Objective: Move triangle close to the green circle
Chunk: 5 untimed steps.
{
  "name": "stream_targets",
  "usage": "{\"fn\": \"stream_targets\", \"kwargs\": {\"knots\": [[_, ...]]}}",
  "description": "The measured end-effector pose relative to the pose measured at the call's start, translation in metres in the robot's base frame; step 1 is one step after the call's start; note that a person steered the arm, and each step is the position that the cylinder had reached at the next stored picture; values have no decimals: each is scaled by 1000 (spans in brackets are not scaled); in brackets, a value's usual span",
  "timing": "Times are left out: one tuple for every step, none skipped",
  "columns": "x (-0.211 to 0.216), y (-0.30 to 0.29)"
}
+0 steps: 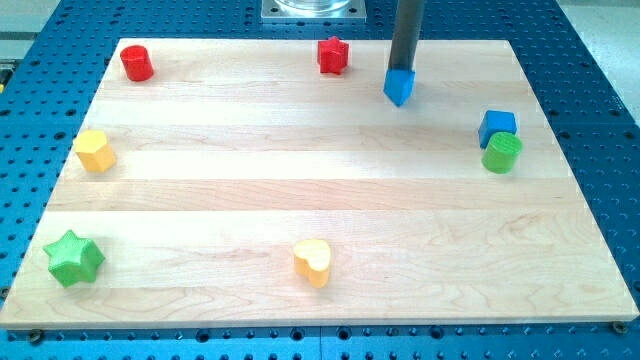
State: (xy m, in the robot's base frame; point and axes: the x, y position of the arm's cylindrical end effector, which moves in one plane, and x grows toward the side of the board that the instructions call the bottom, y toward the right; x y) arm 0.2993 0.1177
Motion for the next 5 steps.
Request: {"fn": "stream_targets", "kwargs": {"knots": [[46, 9], [40, 3], [33, -32], [57, -51], [65, -18]]}}
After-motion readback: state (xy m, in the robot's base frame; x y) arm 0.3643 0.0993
